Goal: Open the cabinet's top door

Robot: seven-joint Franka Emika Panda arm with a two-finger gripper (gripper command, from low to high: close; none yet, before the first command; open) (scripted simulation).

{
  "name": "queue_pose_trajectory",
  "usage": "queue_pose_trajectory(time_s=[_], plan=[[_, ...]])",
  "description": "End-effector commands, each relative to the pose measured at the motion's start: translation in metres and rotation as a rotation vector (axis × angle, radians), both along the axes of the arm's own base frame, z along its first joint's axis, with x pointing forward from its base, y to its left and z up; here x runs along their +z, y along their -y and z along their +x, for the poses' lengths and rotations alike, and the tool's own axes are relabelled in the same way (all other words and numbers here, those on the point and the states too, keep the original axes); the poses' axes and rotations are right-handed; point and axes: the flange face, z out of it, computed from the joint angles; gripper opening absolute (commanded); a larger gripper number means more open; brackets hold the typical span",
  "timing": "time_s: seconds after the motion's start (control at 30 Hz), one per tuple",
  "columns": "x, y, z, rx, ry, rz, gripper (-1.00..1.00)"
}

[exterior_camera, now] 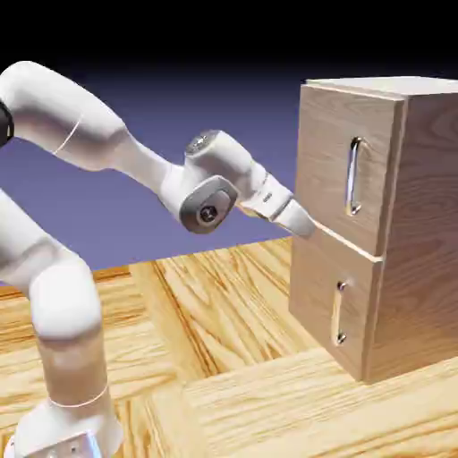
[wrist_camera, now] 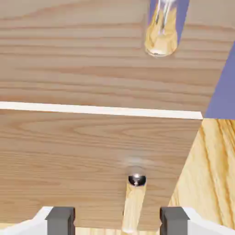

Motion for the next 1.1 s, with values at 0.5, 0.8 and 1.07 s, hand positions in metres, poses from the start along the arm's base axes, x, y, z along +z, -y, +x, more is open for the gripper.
queue_pose_trajectory(time_s=[0.5,0.8,1.07], plan=[[0.046,-0.029,-0.01,0.043,0.116,-0.043,0.0],[0.058,-0.029,-0.016,0.034,0.21,-0.06,0.0],[0.062,-0.021,-0.016,0.016,0.312,-0.063,0.0]])
